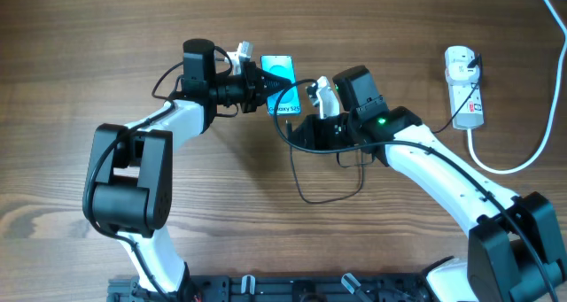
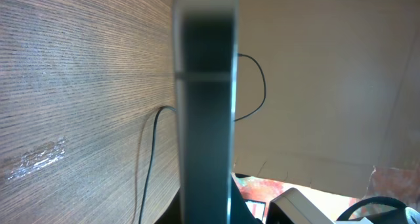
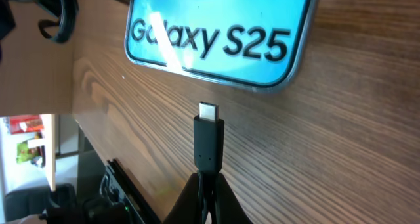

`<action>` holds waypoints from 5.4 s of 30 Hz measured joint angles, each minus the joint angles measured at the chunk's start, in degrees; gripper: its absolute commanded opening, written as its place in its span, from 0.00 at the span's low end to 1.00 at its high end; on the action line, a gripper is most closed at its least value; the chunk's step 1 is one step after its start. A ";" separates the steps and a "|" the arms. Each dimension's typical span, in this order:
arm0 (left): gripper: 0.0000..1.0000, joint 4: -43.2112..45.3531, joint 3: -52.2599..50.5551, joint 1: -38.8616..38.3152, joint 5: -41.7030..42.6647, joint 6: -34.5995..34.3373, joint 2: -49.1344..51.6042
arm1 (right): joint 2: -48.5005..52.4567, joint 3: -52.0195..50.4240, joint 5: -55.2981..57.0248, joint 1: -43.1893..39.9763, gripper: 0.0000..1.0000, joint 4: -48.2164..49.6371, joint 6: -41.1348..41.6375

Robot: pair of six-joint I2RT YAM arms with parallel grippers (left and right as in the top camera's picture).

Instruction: Plug charger to phone and switch on socket

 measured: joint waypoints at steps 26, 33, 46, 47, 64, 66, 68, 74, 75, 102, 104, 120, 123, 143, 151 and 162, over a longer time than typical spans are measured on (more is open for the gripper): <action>0.04 0.00 0.00 0.00 0.00 0.00 0.00 | -0.20 3.02 2.78 2.03 0.05 -2.91 -1.60; 0.04 0.00 0.00 0.00 0.00 0.00 0.00 | -0.20 3.02 3.17 2.03 0.05 -2.36 -1.60; 0.04 -0.02 0.00 0.00 0.02 0.00 0.00 | -0.20 3.02 4.66 2.03 0.05 -1.66 -1.60; 0.04 0.00 0.00 0.00 0.00 0.00 0.00 | -0.20 3.02 4.70 2.03 0.05 -1.66 -1.60; 0.04 0.00 0.00 0.00 0.00 0.02 0.00 | -0.04 3.02 4.87 2.03 0.05 -1.27 -1.38; 0.04 0.00 0.00 0.00 0.00 0.02 0.00 | 0.13 3.02 4.85 2.03 0.05 -1.27 -1.38; 0.04 0.00 0.00 0.00 0.00 0.02 0.00 | 0.22 3.02 4.83 2.03 0.05 -1.29 -1.38; 0.04 0.00 0.00 0.00 0.00 0.02 0.00 | 0.26 3.02 4.83 2.03 0.04 -1.29 -1.38; 0.04 0.00 0.00 0.00 0.00 0.02 0.00 | 0.26 3.02 4.83 2.03 0.05 -1.33 -1.40; 0.04 0.00 0.00 0.00 0.00 0.02 0.00 | 0.26 3.02 4.81 2.03 0.05 -1.42 -1.38; 0.04 0.00 0.00 0.00 0.00 0.02 0.00 | 0.26 3.02 4.81 2.03 0.05 -1.01 -1.38; 0.04 0.00 0.00 0.00 0.00 0.00 0.00 | 2.67 3.04 4.81 2.64 0.04 -1.01 -0.74; 0.04 -0.02 0.00 -0.02 0.00 0.00 0.00 | 3.17 3.04 4.63 3.23 0.05 -0.85 -0.48; 0.04 0.00 0.00 0.00 0.00 0.00 0.00 | 3.15 3.04 3.34 3.08 0.05 -0.98 -0.28; 0.04 0.00 0.00 0.00 0.00 0.00 0.00 | 1.88 3.04 3.26 0.50 0.05 -1.36 -0.26; 0.04 0.00 0.00 -0.02 0.00 0.00 0.00 | 1.07 3.04 1.09 -0.13 0.05 -2.05 -0.26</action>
